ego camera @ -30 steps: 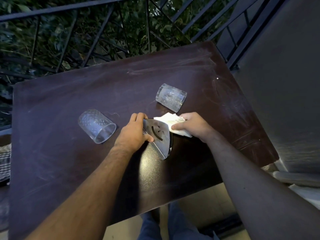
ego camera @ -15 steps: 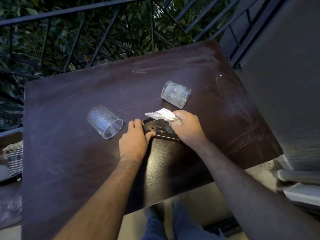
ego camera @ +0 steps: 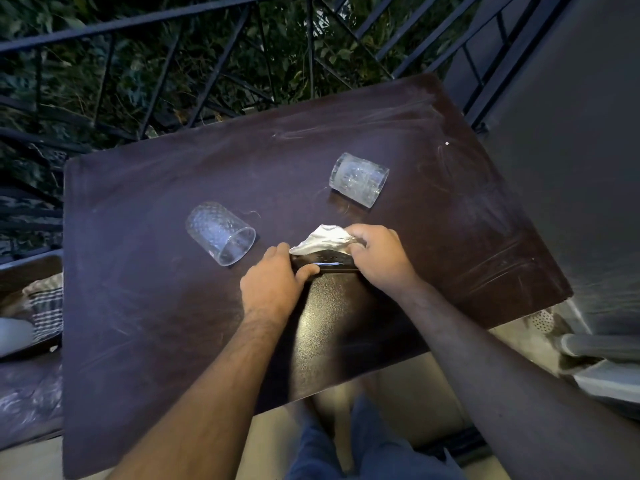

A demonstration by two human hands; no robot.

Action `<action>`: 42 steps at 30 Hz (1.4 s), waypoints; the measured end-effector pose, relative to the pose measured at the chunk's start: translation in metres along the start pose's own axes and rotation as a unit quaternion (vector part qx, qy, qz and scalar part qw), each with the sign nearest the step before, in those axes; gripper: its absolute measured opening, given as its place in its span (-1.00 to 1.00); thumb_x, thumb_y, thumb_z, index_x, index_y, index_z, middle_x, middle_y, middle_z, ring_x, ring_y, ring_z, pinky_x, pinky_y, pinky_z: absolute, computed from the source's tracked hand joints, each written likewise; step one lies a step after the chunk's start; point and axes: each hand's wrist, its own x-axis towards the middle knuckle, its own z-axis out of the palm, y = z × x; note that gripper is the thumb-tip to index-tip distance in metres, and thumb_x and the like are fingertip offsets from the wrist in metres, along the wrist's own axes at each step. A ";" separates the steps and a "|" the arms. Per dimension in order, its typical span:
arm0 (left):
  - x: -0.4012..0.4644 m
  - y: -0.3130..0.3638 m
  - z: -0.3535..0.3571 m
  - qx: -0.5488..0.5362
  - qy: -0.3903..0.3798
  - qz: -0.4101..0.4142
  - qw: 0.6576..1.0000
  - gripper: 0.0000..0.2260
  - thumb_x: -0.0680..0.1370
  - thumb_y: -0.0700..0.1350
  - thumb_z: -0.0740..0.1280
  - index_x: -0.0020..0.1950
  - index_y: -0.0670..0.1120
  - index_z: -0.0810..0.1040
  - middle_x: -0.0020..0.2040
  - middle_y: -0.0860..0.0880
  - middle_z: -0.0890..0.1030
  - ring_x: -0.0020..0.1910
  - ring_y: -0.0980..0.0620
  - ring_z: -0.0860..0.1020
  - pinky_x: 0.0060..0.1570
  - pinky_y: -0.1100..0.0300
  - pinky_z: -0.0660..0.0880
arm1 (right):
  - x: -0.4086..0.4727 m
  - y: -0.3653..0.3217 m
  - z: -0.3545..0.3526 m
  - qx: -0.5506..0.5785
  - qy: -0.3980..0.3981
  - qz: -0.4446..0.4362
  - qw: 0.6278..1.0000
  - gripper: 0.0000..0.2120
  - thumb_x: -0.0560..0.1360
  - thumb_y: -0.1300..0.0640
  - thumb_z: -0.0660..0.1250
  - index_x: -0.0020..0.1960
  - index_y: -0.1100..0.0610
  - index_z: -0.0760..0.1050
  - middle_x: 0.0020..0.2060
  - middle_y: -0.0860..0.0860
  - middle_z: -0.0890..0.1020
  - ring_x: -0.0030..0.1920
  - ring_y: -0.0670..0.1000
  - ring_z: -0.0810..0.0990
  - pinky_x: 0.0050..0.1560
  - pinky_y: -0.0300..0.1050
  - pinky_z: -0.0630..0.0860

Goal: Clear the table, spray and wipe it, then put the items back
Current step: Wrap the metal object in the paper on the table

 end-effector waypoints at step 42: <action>0.008 -0.030 -0.019 -0.060 -0.048 0.178 0.981 -0.76 0.66 -0.04 0.30 0.30 0.04 0.63 0.13 0.01 0.70 0.13 -0.06 0.62 0.16 -0.02 0.57 | -0.035 0.027 0.011 -0.115 0.001 0.011 0.993 -0.63 0.58 0.19 0.16 0.21 -0.14 0.59 0.03 -0.03 0.59 0.08 0.04 0.44 0.20 0.03 0.43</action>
